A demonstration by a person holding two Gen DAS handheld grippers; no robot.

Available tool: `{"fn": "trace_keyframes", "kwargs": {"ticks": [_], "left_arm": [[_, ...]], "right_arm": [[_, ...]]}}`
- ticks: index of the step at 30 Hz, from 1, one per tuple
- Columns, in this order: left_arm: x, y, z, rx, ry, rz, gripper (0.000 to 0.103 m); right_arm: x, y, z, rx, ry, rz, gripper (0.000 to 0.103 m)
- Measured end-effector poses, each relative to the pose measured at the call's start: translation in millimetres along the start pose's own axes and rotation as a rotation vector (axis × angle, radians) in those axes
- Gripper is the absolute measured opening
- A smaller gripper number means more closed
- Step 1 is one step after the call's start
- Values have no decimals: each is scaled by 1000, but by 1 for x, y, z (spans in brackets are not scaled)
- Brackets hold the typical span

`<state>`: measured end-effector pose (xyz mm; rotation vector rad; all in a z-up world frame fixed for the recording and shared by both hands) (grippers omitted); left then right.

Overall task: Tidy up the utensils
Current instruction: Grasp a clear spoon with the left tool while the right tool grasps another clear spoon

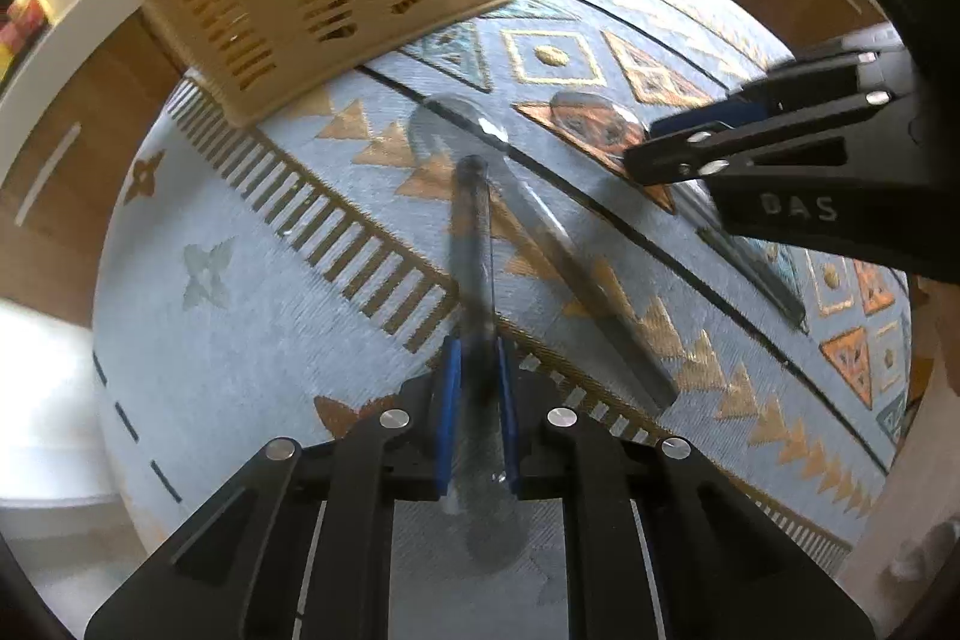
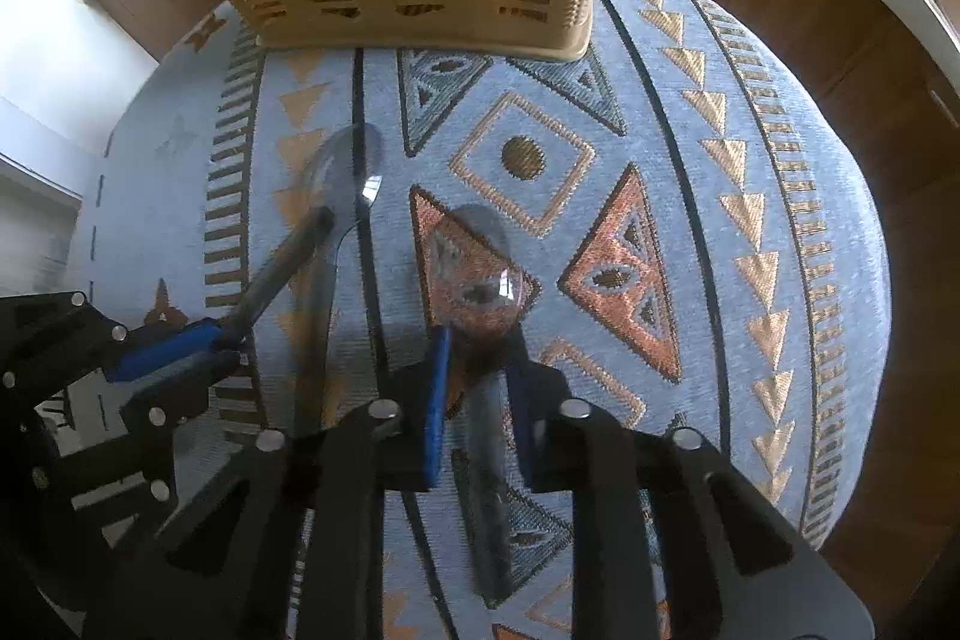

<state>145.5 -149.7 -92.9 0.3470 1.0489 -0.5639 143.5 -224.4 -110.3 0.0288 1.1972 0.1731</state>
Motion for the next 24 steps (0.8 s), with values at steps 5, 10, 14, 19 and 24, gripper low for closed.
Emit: {"fn": "trace_keyframes", "kwargs": {"ticks": [5, 10, 14, 19, 24], "left_arm": [[-7, 25, -4, -100, -28, 4, 10], [-15, 54, -3, -234, -56, 2, 10], [-16, 74, -5, -317, -58, 13, 10], [-12, 74, -10, -336, -55, 9, 10], [-3, 79, -5, -329, -55, -4, 10]], "right_arm": [[-2, -5, -3, 39, -7, 26, 9], [-12, -12, -4, 55, -34, 12, 9], [-17, -23, -6, 53, -24, 5, 9], [-7, -14, 2, 54, 2, 20, 10], [-20, -24, 6, 71, -21, -1, 41]]}}
Point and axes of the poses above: each gripper's, at about its wrist camera, not at the fingertips, and x roughly the way its jaws point, y to its left, z to its top, the point moved 4 cm from there along x, roughly the way its jaws point, and after that the axes turned 8 degrees about -y, right-handed, at the moved point
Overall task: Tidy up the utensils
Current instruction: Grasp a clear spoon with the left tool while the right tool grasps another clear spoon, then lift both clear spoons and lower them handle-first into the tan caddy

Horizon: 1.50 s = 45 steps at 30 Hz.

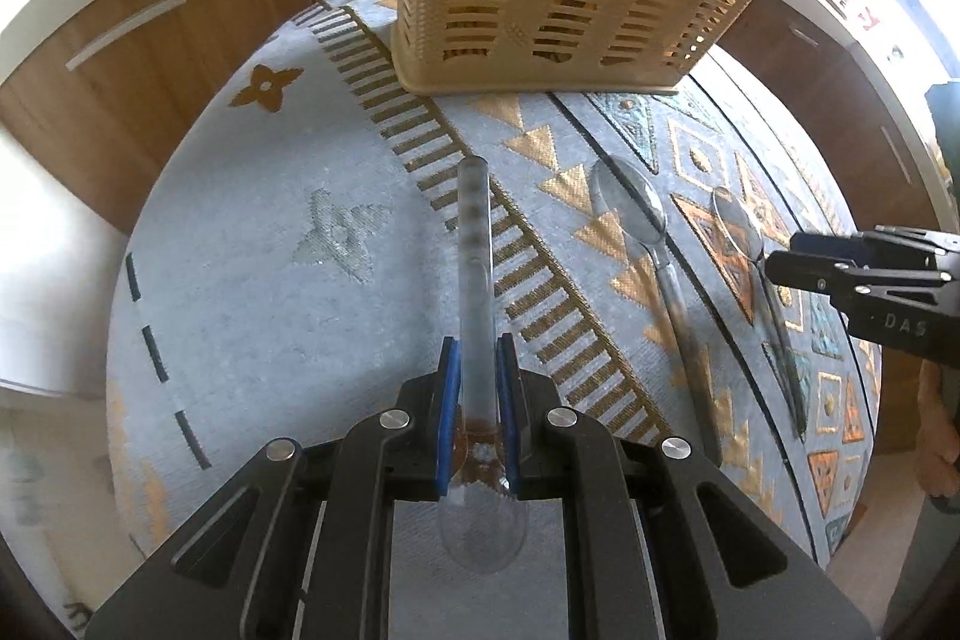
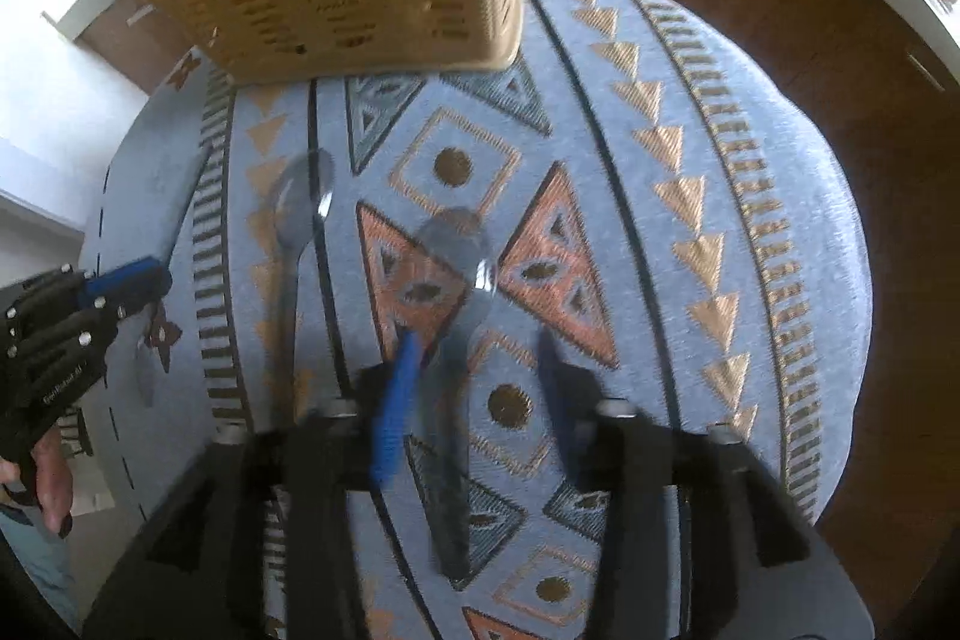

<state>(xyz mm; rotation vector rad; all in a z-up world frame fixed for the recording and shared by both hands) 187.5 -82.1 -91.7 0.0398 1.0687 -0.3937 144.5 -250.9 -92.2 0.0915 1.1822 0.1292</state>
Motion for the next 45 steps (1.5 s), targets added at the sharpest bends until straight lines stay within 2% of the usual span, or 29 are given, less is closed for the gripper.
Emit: {"fn": "trace_keyframes", "kwargs": {"ticks": [4, 8, 11, 13, 14, 15, 21, 24, 27, 29, 32, 35, 38, 41, 45], "left_arm": [[-3, 0, 1, 4, -12, -3, 11], [-7, -3, 2, 12, -24, -8, 11], [-8, -3, 2, 11, -34, -10, 11], [-8, -3, 2, 7, -43, -12, 11], [-8, -2, 2, 6, -46, -10, 11], [-8, -2, 2, 4, -49, -10, 11], [-17, 2, 0, -17, -93, -36, 11], [-35, 2, 0, -24, -154, -68, 11], [-60, -4, 1, -43, -197, -175, 11], [-81, -8, 5, -34, -260, -212, 11], [-119, -16, 16, -9, -395, -246, 11], [-150, -20, 30, -19, -507, -303, 11], [-173, -29, 46, -13, -640, -299, 11], [-191, -36, 67, -32, -780, -318, 11], [-200, -48, 90, -38, -920, -287, 11]], "right_arm": [[2, -3, 1, 26, 22, 21, 41], [14, 9, 1, -1, 56, 23, 31], [20, 23, 4, -57, 36, -14, 28], [20, 28, 2, -77, 17, -57, 20], [19, 29, 2, -78, 20, -46, 12], [19, 30, 2, -76, 26, -30, 10], [7, 22, 1, -34, -11, 78, 10], [-19, 14, -1, -41, -93, 141, 10], [-53, 21, 1, -94, -212, 185, 10], [-84, 25, 2, -145, -346, 211, 10], [-121, 28, 4, -156, -492, 267, 10], [-150, 33, 8, -179, -625, 260, 10], [-173, 50, 18, -174, -734, 271, 10], [-191, 47, 36, -153, -836, 275, 10], [-216, 38, 55, -111, -938, 262, 10]]}}
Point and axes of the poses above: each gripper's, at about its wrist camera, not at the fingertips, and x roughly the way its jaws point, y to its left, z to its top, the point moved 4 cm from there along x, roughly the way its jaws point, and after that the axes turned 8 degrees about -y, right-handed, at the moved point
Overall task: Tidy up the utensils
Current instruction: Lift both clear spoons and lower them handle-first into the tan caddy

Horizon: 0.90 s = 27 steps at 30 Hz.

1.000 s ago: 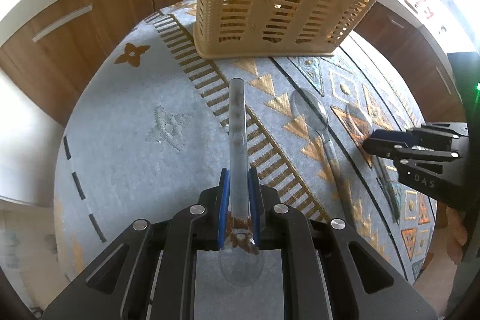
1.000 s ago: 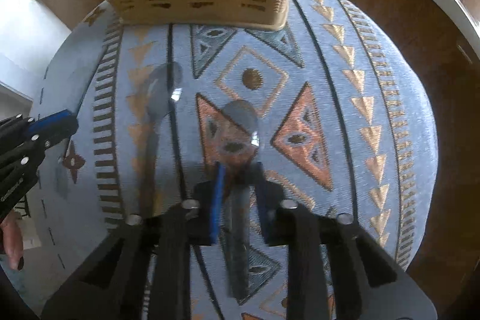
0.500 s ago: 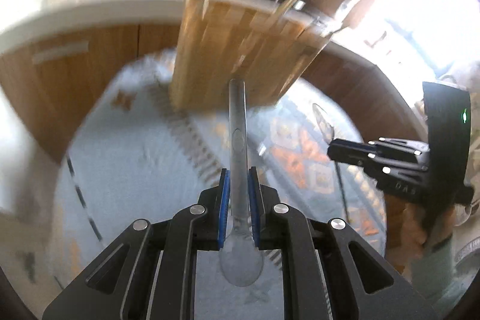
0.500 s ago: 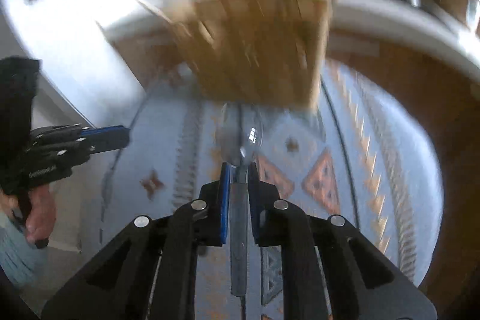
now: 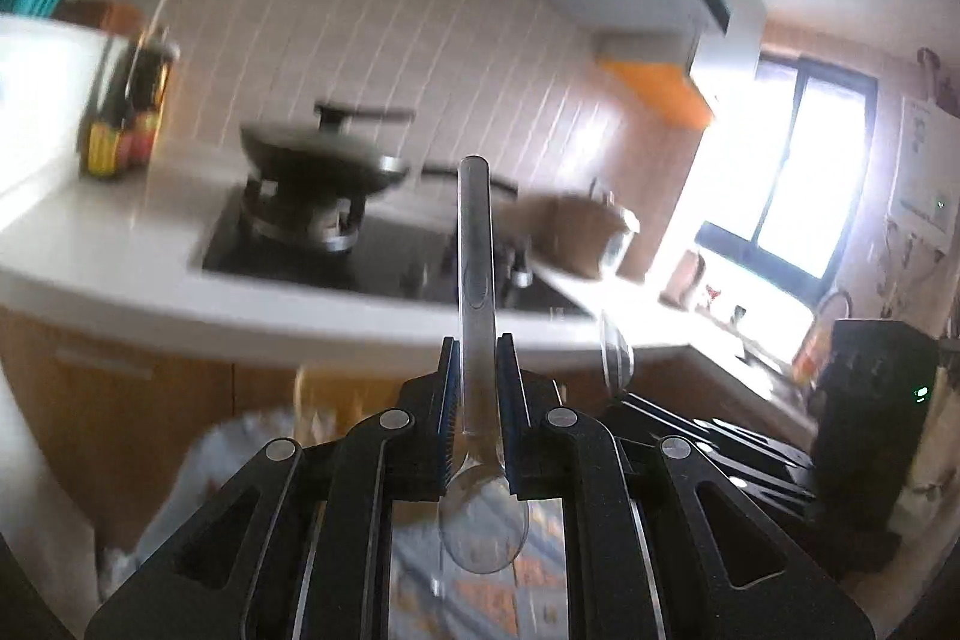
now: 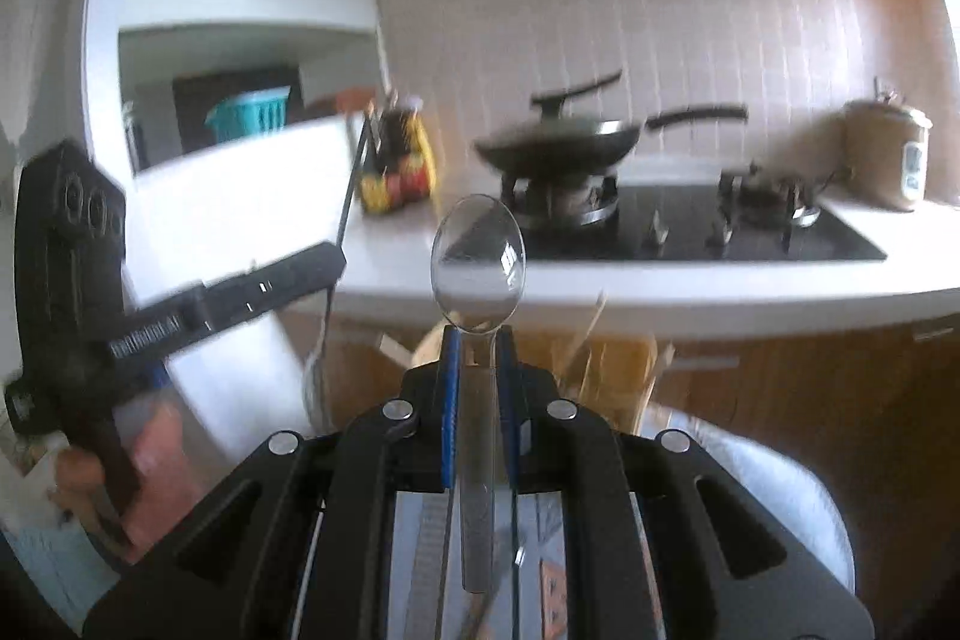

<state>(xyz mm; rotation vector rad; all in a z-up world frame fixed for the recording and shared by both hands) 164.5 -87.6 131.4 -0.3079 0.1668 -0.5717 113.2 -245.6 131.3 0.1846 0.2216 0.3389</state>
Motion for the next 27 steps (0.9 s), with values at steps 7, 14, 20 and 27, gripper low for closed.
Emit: {"fn": "trace_keyframes", "kwargs": {"ticks": [7, 14, 20, 27], "left_arm": [[35, -16, 3, 66, -148, 60, 10], [78, 6, -9, 39, -138, 82, 10], [110, 26, -27, 15, -125, 130, 11], [115, 31, -39, 61, -171, 196, 11]], "right_arm": [[12, -27, 41, -8, -161, -132, 10], [51, -57, 48, -32, -207, -226, 10], [86, -75, 28, 1, -202, -222, 10], [104, -79, 0, -48, -196, -244, 10]]}}
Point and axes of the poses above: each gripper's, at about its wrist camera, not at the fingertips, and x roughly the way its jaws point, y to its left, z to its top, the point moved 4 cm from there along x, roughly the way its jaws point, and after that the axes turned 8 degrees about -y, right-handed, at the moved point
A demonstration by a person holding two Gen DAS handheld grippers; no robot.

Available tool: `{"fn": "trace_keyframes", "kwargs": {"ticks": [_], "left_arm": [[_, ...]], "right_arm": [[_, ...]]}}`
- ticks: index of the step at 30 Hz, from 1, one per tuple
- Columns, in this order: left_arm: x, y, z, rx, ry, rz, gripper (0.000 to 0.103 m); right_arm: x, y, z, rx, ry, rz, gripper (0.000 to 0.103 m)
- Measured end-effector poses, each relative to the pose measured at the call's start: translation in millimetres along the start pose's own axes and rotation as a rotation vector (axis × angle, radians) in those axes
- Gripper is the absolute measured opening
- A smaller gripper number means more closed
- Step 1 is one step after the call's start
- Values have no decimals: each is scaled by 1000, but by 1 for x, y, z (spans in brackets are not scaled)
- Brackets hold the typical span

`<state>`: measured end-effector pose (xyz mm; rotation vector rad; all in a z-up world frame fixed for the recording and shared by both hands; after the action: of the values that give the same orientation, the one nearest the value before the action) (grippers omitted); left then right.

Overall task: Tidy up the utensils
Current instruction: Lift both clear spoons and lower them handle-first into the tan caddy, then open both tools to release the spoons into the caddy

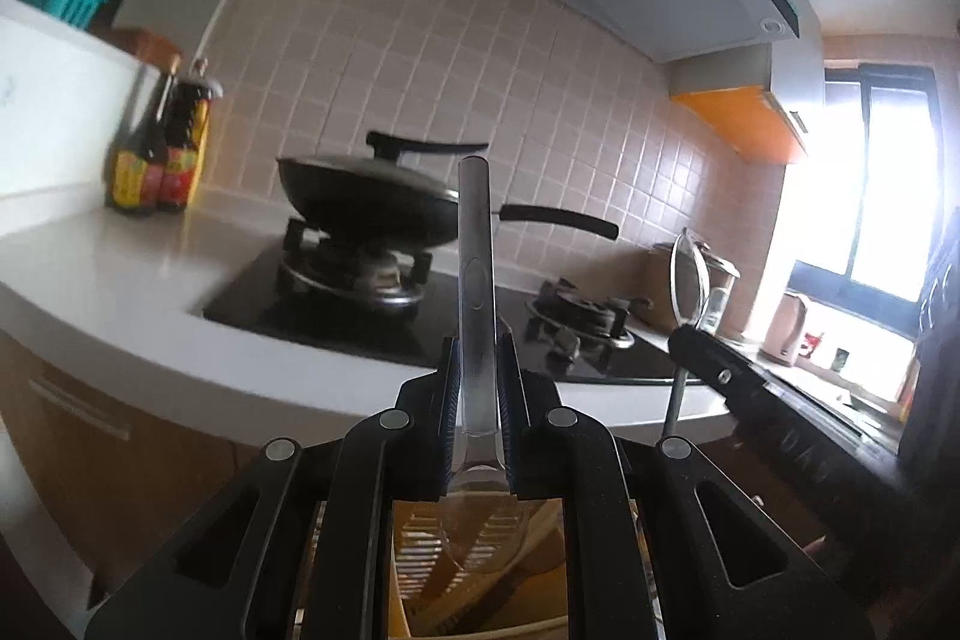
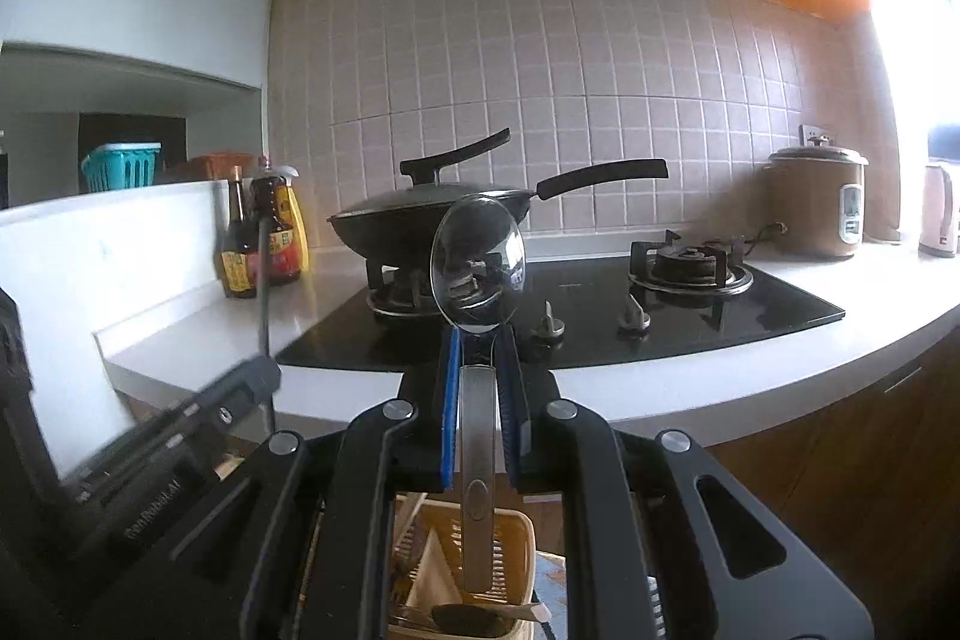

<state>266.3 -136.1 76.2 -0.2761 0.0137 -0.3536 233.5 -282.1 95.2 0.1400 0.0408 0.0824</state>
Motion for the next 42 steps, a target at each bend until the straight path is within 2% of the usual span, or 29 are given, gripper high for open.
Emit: {"fn": "trace_keyframes", "kwargs": {"ticks": [10, 12, 13, 16, 23, 31, 40, 42], "left_arm": [[-13, -16, -6, 111, -75, 16, 11], [-15, -15, -6, 105, -81, 14, 12], [-17, -14, -6, 103, -82, 13, 18], [-18, -11, -4, 86, -72, 8, 27], [-30, 1, 4, 57, -57, -2, 29], [-63, 3, 25, 58, -74, -19, 29], [-119, 4, 60, 21, -25, -76, 29], [-131, 4, 67, 20, -17, -86, 33]], "right_arm": [[0, -5, -11, -1, -6, -3, 10], [-3, -5, -11, -4, -13, -6, 10], [-3, -4, -12, -8, -8, -2, 10], [-4, -1, -13, -23, 5, -1, 10], [-18, -2, -16, -28, 21, -1, 10], [-42, -3, -11, -5, 76, 34, 11], [-92, 0, 11, 30, 112, 75, 12], [-105, 1, 17, 47, 121, 87, 15]]}}
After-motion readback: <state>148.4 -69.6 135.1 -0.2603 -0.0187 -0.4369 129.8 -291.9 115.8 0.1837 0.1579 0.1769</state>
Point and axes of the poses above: each gripper's, at about its wrist camera, not at the fingertips, and x roughly the way its jaws point, y to its left, z to its top, the point moved 4 cm from there along x, roughly the way its jaws point, and after that the axes turned 8 degrees about -y, right-handed, at the moved point
